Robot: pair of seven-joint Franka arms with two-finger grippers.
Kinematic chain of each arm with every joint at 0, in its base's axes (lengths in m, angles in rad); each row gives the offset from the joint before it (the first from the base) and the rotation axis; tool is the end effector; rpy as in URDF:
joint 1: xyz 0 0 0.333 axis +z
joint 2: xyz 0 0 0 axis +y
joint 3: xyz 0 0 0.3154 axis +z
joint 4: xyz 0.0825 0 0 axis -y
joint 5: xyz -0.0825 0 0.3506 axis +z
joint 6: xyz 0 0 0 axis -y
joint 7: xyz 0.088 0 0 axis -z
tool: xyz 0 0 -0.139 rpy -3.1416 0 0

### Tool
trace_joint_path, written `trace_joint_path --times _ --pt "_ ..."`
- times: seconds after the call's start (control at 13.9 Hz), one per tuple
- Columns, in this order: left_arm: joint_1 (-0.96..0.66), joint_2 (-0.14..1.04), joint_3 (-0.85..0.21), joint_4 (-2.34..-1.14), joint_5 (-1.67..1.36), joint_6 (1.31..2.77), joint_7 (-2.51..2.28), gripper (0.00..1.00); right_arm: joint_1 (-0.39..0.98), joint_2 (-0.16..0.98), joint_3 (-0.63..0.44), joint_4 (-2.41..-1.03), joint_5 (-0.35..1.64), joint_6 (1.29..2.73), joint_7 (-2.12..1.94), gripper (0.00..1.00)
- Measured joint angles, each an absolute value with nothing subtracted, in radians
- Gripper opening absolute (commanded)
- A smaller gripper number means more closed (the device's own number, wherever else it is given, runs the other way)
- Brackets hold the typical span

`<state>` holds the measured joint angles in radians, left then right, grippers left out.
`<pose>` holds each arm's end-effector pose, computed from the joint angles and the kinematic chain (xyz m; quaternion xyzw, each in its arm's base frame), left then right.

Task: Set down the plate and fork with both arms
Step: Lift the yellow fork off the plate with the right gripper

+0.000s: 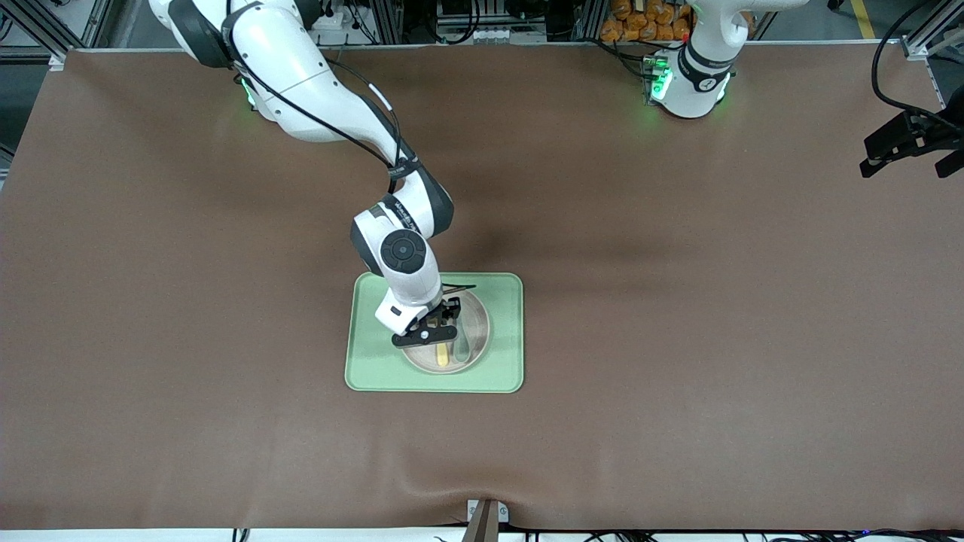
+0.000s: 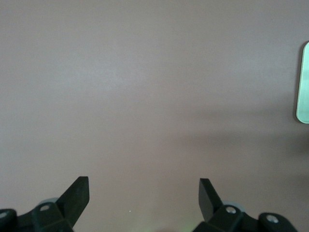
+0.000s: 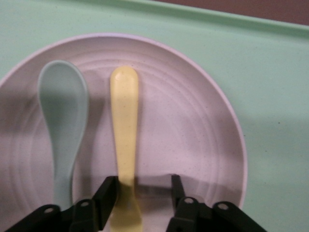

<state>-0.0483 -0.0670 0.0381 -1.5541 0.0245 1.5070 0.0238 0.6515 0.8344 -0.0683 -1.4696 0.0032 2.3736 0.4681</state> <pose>0.4945 -0.0008 0.6275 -0.9998 0.0161 -0.0098 0.0110 0.5819 0.3935 0.1788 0.9967 0.0684 0.0427 0.0026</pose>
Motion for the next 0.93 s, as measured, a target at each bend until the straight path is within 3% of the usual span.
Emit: trace_joint_path --times 0.93 --pt "-0.048 -0.056 0.029 -1.573 0.015 1.507 0.024 1.0 0.635 0.83 -0.076 -1.456 0.003 2.368 0.482 0.0"
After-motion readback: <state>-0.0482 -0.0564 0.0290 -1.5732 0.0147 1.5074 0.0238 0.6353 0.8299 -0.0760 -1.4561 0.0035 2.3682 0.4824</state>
